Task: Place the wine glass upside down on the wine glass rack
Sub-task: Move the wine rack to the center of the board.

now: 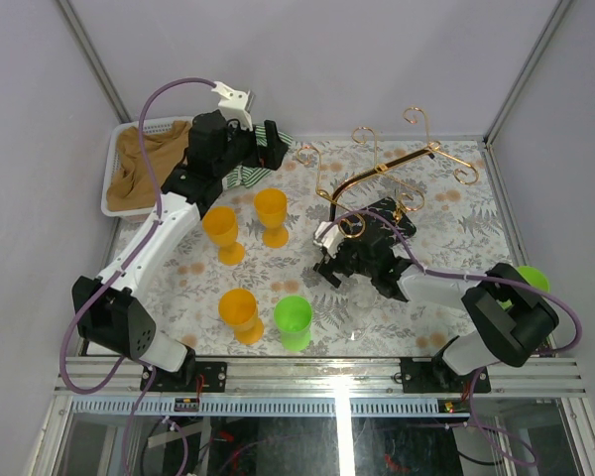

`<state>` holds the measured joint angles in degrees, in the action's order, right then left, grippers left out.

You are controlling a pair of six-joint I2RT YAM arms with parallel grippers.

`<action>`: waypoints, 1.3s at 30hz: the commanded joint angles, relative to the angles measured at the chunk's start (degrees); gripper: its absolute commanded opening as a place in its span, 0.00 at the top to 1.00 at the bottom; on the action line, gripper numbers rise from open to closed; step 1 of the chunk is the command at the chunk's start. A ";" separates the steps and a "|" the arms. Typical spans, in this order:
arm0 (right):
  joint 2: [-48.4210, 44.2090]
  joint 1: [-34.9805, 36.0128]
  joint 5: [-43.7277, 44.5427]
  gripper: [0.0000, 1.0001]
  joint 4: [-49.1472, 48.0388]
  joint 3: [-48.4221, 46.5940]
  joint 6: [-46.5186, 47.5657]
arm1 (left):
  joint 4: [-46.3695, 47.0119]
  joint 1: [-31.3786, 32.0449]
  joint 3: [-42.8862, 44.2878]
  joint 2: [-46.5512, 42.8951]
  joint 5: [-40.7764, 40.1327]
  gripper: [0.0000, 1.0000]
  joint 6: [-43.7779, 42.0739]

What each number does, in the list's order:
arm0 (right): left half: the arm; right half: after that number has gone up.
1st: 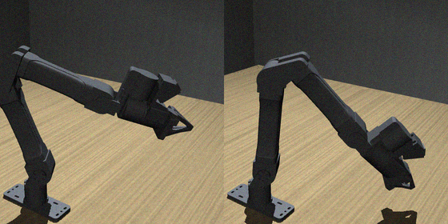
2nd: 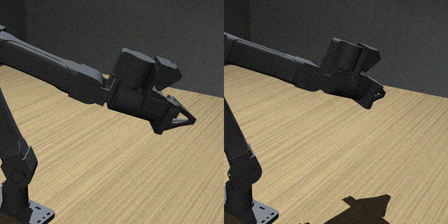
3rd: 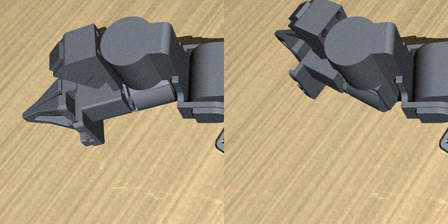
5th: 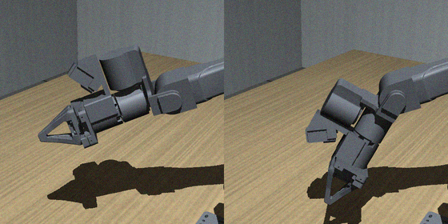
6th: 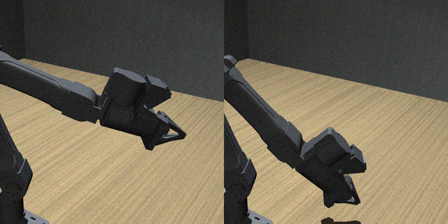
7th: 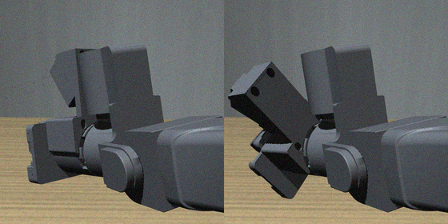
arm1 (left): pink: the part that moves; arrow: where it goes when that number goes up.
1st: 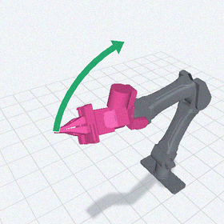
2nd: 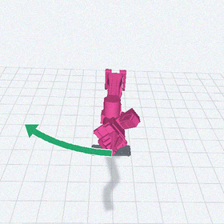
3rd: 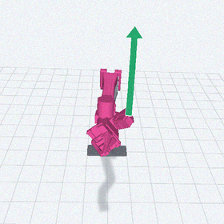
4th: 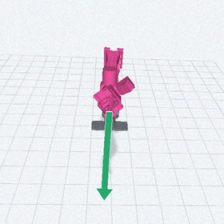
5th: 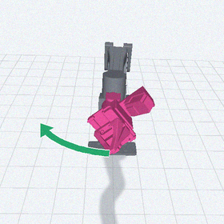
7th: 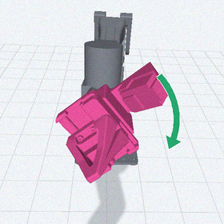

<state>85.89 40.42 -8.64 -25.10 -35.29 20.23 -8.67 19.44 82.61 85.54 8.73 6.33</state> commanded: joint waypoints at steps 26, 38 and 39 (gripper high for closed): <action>-14.34 0.69 20.87 0.01 -1.04 8.60 -12.60 | 1.45 -0.29 0.28 -0.68 -1.14 0.00 0.19; -21.26 0.71 22.88 0.01 2.63 11.49 -20.11 | 1.37 -0.28 1.64 0.87 -0.48 0.00 -0.09; -21.68 0.71 22.96 0.00 2.87 11.81 -20.36 | 1.37 -0.30 1.68 1.03 -0.53 0.00 -0.09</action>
<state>67.11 41.60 11.16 -21.50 -23.97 6.52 -8.88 19.44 82.37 85.89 8.54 6.39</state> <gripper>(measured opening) 0.994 0.996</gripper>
